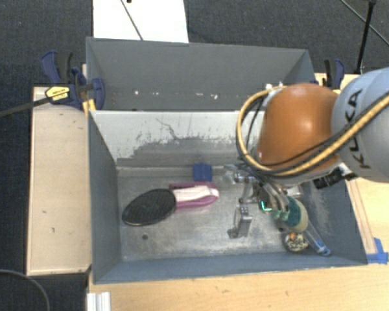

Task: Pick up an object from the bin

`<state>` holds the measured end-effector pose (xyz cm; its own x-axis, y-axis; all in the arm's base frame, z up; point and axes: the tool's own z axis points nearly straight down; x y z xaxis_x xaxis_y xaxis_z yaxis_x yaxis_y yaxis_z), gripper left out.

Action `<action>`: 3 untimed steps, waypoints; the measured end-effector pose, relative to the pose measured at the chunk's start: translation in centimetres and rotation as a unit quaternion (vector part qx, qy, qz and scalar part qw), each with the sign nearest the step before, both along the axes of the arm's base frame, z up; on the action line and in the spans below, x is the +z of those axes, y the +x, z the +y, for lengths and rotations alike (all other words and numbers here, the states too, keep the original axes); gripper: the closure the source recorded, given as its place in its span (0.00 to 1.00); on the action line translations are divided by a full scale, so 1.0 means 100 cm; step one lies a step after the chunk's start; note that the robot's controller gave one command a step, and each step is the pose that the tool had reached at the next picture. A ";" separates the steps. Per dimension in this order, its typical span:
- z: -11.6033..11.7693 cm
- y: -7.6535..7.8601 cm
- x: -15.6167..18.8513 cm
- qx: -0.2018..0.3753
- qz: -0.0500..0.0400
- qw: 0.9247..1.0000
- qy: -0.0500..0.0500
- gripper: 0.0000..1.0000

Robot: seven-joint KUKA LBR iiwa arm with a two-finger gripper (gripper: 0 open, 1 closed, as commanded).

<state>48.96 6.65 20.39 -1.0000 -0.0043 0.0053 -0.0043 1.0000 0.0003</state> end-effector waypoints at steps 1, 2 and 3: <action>0.079 0.043 -0.061 0.034 -0.004 0.999 0.002 0.00; 0.090 0.061 -0.133 0.013 -0.011 1.000 0.002 0.00; 0.091 0.063 -0.129 0.012 -0.012 1.000 0.003 1.00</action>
Offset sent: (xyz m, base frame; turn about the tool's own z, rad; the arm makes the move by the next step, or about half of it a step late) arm 0.0423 0.0739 -0.0578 -0.0597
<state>55.21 15.70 7.53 -0.9994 -0.0284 -0.0191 -0.0285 0.9996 0.0058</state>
